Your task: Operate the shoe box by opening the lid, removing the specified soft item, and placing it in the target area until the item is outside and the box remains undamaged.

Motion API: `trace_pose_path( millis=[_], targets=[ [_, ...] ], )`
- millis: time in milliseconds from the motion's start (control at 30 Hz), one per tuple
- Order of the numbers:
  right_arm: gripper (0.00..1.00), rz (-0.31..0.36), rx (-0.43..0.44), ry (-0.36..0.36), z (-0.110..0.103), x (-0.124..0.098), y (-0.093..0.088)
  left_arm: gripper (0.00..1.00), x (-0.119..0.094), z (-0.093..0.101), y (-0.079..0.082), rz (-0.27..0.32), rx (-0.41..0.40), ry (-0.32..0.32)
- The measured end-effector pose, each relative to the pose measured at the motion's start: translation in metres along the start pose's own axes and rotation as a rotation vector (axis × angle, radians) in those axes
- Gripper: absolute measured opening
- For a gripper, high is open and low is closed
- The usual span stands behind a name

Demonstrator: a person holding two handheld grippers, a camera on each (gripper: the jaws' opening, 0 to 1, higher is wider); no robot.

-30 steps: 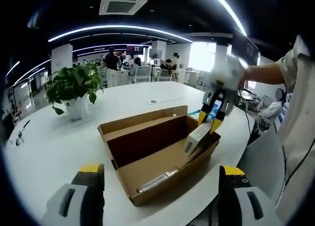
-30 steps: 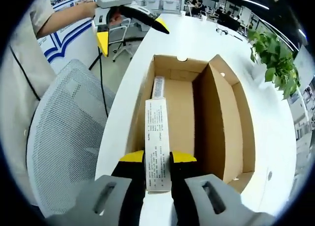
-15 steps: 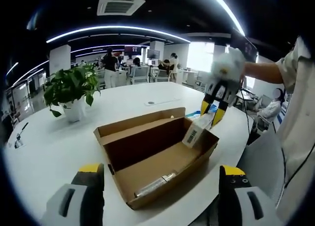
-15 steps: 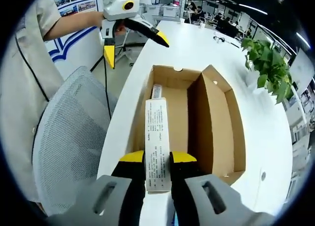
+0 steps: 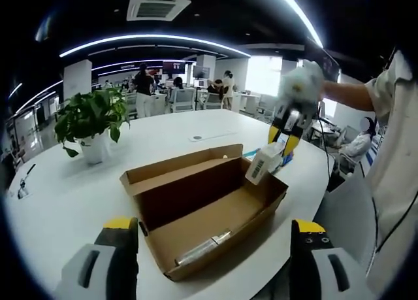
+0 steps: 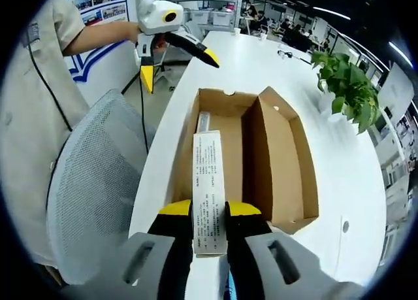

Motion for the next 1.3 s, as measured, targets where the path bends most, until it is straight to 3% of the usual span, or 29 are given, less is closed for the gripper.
trace_pose_path(
  millis=[600,1300],
  targets=[
    [0.16,0.03,0.029,-0.017,0.01,-0.028,-0.038,0.98,0.004,0.003,-0.001,-0.012,0.003,-0.013],
    [0.16,0.023,0.051,-0.085,0.035,-0.06,-0.101,0.98,0.01,0.011,-0.006,-0.044,0.017,-0.04]
  ],
)
Point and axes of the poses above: the point that each gripper's makers call its tool centre point, and the gripper's own axes: x roughly forward along the fingers, z roughly to its right, y roughly out of its top, the point moved 1 cm from there along -x, roughly backward along the fingers, and after that the axes turned 4 degrees about -z, right-handed, at the moved point
